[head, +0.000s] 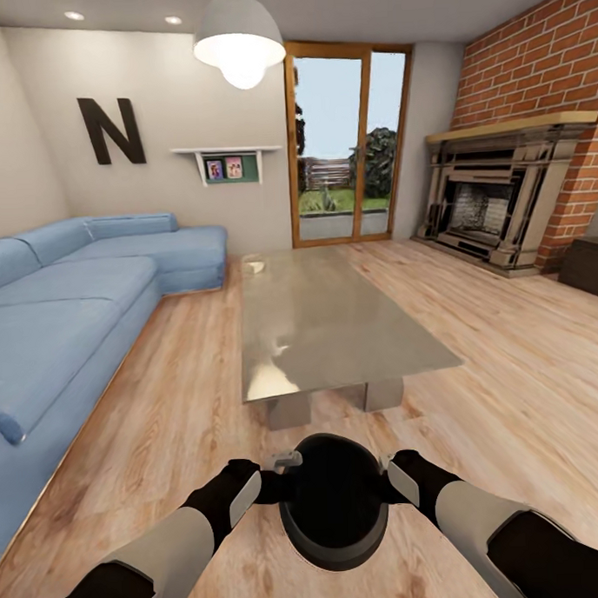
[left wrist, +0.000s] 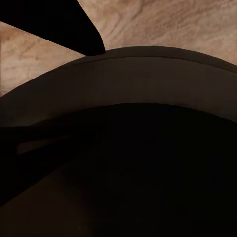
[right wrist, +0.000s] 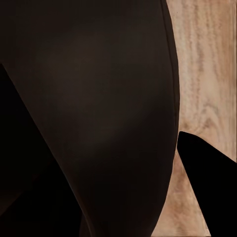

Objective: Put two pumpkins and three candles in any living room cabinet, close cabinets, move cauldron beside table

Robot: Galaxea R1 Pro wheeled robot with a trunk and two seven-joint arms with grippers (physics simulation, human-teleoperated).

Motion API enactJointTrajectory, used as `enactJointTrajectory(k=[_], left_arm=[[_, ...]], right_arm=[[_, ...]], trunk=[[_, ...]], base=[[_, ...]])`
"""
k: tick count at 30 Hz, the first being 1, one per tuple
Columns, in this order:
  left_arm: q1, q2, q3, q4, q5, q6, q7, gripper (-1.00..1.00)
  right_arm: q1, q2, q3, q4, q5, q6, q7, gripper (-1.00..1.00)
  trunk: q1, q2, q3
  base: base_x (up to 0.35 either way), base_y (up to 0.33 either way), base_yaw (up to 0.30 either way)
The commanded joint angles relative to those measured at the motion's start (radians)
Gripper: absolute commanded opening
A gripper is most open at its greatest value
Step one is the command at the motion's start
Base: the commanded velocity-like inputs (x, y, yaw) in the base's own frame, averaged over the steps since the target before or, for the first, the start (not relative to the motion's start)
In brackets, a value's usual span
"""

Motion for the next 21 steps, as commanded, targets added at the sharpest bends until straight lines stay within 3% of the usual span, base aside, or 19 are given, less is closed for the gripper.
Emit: enactJointTrajectory(k=[1,11,21], left_arm=[[-0.001,0.0,-0.009,0.001,0.003,0.004,0.001,-1.0],[-0.001,0.0,-0.008,0.001,0.003,0.004,-0.002,-1.0],[-0.001,0.0,-0.008,0.001,0.003,0.004,-0.003,-1.0]], right_arm=[[0.0,0.0,0.027,-0.005,-0.044,0.003,0.005,-1.0],[0.0,0.0,0.027,-0.005,-0.044,0.003,0.005,-1.0],[0.0,0.0,0.027,-0.005,-0.044,0.003,0.005,-1.0]], trunk=[[0.0,0.0,-0.001],[0.0,0.0,-0.002],[0.0,0.0,-0.002]], base=[[0.182,-0.265,0.011],[0.194,-0.24,0.107],[0.045,-0.033,0.016]])
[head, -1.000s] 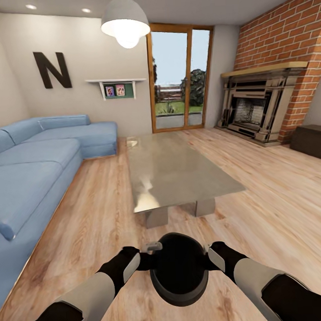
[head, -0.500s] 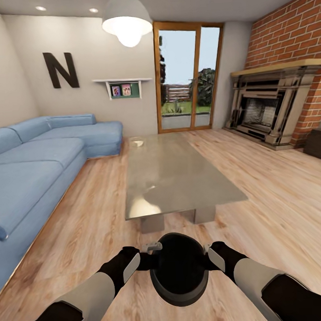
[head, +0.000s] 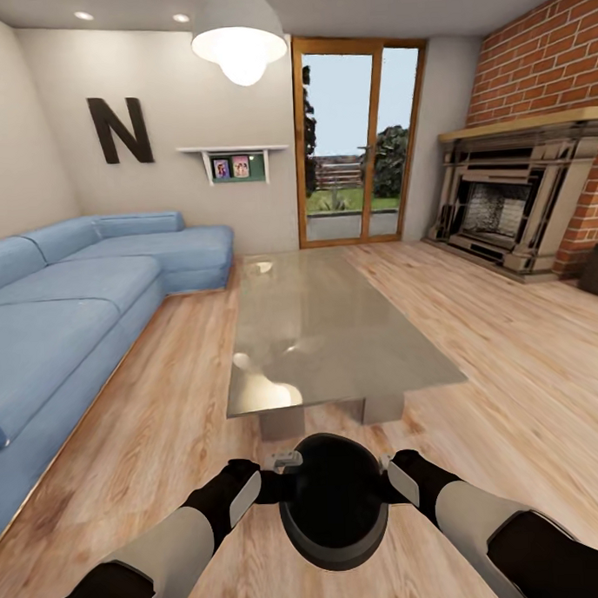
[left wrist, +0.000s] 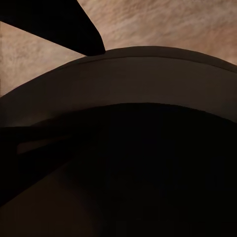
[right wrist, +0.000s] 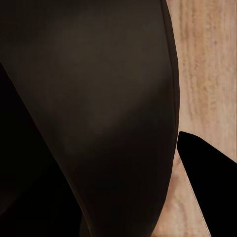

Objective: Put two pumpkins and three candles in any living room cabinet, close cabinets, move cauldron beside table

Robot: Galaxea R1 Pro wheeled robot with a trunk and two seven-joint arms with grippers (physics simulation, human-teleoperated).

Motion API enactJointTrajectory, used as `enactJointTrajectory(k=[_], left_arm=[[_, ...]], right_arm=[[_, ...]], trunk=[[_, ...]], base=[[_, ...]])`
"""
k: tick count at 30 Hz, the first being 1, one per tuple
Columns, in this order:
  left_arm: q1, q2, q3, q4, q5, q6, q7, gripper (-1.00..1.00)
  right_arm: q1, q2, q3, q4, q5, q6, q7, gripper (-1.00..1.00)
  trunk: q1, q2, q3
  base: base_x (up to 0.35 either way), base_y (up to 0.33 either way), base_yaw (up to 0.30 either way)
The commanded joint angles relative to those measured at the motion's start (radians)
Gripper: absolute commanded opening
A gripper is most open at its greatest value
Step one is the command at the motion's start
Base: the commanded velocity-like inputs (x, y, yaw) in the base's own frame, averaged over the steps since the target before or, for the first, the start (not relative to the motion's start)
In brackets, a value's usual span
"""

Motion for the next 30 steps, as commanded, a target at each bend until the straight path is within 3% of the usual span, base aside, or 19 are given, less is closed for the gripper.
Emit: enactJointTrajectory(k=[1,7,13,30], left_arm=[[-0.001,0.0,-0.012,0.0,0.009,0.004,0.0,-1.0],[-0.001,0.0,-0.012,0.0,0.009,0.005,0.0,-1.0],[-0.001,0.0,-0.012,0.0,0.009,0.005,-0.001,-1.0],[-0.001,0.0,-0.012,0.0,0.009,0.004,-0.001,-1.0]], right_arm=[[-0.001,0.0,0.028,-0.005,-0.045,0.003,0.005,-1.0],[-0.001,0.0,0.028,-0.005,-0.045,0.003,0.005,-1.0],[-0.001,0.0,0.028,-0.005,-0.044,0.003,0.004,-1.0],[-0.001,0.0,0.028,-0.005,-0.042,0.003,0.005,-1.0]], trunk=[[0.0,-0.001,-0.001],[0.0,-0.001,-0.001],[0.0,-0.001,-0.001],[0.0,-0.001,-0.001]], base=[[0.181,-0.114,0.152],[0.224,-0.184,0.236],[0.194,-0.238,0.055],[0.011,-0.014,0.001]])
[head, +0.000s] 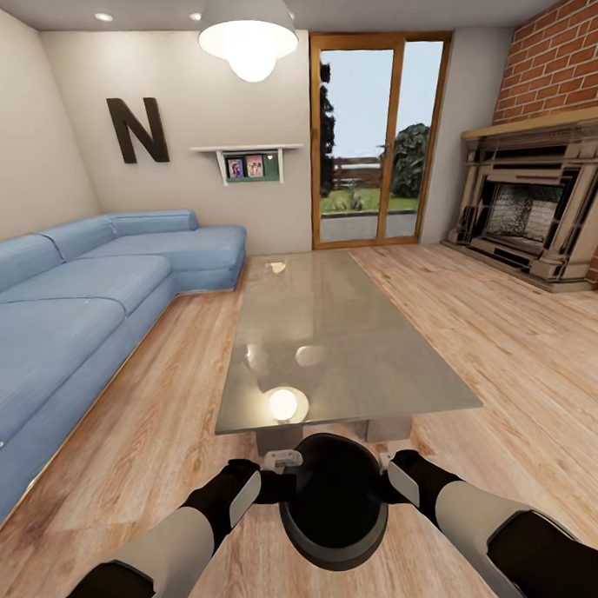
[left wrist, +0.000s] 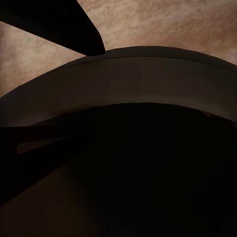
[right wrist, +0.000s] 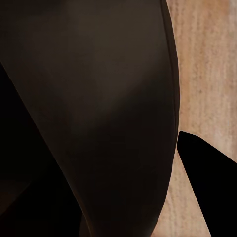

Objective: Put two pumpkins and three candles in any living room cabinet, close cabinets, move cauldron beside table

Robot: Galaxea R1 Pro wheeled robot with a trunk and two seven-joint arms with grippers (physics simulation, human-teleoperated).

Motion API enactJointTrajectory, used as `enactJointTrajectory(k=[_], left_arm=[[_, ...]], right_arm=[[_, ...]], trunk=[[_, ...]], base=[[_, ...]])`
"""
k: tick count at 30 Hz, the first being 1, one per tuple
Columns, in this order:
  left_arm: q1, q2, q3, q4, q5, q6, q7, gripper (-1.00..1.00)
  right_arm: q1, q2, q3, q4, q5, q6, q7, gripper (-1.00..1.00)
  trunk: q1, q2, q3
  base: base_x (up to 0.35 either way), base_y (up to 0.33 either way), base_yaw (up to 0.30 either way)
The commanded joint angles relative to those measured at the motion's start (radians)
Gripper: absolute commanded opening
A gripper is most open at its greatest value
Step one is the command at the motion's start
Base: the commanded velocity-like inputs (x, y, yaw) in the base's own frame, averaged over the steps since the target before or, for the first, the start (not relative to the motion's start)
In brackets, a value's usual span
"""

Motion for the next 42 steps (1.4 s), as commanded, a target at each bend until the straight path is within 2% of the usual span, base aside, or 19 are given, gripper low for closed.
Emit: enactJointTrajectory(k=[1,23,42], left_arm=[[-0.001,0.0,-0.014,0.0,0.011,0.005,0.0,-1.0],[-0.001,0.0,-0.014,0.0,0.011,0.005,0.0,-1.0],[-0.001,0.0,-0.014,0.0,0.011,0.005,0.0,-1.0]], right_arm=[[-0.001,0.0,0.032,-0.005,-0.046,0.003,0.004,-1.0],[-0.001,0.0,0.03,-0.005,-0.048,0.003,0.004,-1.0],[-0.001,0.0,0.03,-0.005,-0.048,0.003,0.004,-1.0]], trunk=[[0.0,-0.001,-0.001],[0.0,-0.001,-0.034],[0.0,-0.001,-0.065]], base=[[0.0,0.0,0.0],[0.0,0.0,0.058],[0.0,0.0,0.003]])
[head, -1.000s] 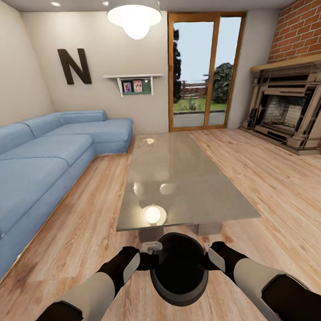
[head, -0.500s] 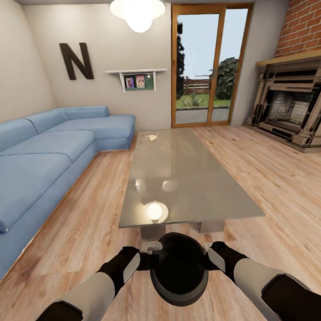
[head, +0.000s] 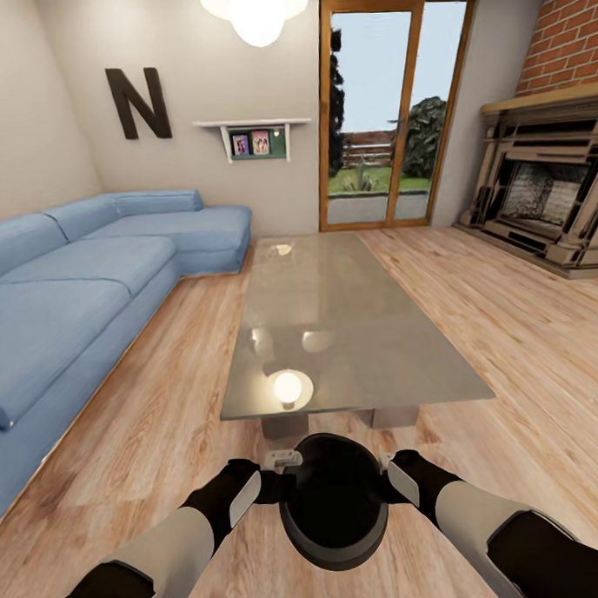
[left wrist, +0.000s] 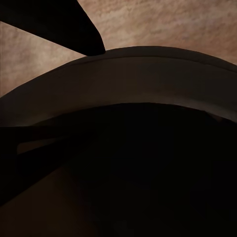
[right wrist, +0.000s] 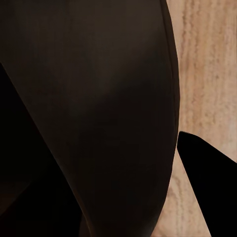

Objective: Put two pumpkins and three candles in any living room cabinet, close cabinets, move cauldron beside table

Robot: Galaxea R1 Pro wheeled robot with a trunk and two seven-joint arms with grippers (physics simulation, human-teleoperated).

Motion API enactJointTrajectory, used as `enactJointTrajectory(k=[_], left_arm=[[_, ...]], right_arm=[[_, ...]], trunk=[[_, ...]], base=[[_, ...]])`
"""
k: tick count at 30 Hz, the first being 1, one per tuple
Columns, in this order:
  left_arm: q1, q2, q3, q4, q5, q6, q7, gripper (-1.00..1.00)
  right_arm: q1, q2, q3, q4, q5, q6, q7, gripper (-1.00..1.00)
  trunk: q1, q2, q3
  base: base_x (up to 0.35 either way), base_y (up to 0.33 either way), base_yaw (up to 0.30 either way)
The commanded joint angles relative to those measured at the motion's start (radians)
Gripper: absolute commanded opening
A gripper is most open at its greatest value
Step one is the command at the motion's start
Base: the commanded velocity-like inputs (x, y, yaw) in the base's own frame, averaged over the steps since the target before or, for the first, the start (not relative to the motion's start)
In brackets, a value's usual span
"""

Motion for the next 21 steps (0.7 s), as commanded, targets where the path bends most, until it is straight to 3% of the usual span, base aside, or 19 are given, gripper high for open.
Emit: enactJointTrajectory(k=[1,21], left_arm=[[-0.001,0.0,-0.013,0.0,0.011,0.004,0.0,-1.0],[0.0,0.0,-0.013,0.0,0.011,0.003,0.0,-1.0]], right_arm=[[-0.001,0.0,0.029,-0.005,-0.045,0.003,0.005,-1.0],[-0.001,0.0,0.028,-0.005,-0.048,0.003,0.005,-1.0]], trunk=[[0.0,-0.001,-0.002],[0.0,-0.001,-0.034]], base=[[0.0,0.0,0.0],[0.034,-0.004,0.0]])
